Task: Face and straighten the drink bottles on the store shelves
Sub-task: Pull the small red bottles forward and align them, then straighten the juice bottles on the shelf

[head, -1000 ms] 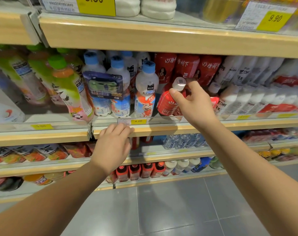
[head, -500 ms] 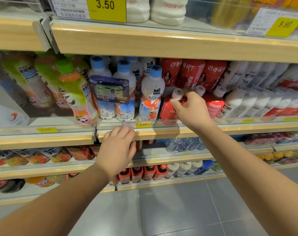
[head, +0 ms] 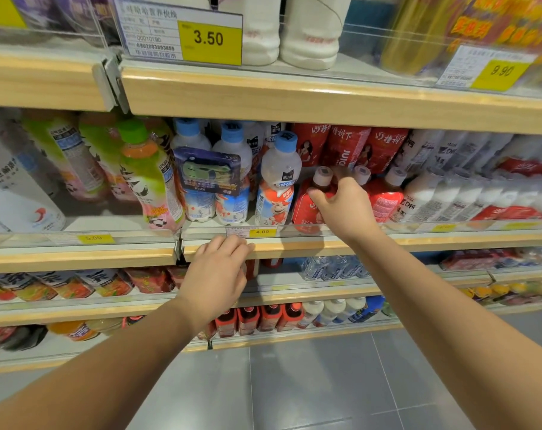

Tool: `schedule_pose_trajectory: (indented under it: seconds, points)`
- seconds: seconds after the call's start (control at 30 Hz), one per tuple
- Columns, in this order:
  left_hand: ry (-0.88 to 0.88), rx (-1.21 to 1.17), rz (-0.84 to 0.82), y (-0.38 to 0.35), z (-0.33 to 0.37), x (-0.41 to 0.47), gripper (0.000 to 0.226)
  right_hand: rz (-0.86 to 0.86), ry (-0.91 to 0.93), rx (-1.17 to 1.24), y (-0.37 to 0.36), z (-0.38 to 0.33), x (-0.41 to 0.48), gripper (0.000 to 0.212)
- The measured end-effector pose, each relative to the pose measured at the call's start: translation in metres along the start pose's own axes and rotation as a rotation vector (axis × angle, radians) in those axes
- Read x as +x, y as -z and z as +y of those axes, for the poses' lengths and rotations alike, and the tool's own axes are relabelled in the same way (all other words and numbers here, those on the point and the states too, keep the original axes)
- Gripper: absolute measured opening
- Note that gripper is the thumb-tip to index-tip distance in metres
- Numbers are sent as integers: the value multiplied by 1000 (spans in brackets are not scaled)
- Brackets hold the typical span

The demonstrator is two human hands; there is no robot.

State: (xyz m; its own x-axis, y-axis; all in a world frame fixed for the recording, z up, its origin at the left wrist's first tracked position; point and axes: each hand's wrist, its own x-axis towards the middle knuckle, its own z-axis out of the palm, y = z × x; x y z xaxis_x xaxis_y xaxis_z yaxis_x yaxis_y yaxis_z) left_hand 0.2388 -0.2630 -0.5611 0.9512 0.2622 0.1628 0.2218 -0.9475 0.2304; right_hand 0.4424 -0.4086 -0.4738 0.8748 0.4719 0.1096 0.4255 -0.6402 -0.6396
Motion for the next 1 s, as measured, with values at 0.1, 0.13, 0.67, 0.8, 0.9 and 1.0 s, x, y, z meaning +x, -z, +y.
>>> schedule_pose_trajectory:
  seconds: [0.1, 0.13, 0.67, 0.8, 0.9, 1.0]
  points:
    - [-44, -15, -77, 6, -8, 0, 56, -11, 13, -35, 5, -3, -8, 30]
    - [-54, -18, -102, 8, -10, 1, 57, 6, 34, -51, 8, -5, -13, 32]
    - [89, 24, -296, 69, -44, -33, 59, -204, 382, -120, 3, -69, -102, 59]
    - [169, 29, -282, 90, -61, -59, 57, -266, 457, -86, -13, -93, -107, 54]
    - [241, 30, -272, 107, -76, -82, 54, -300, 508, -65, -27, -114, -110, 53]
    - [285, 67, -253, 126, -95, -106, 56, -334, 544, -75, -42, -140, -114, 54]
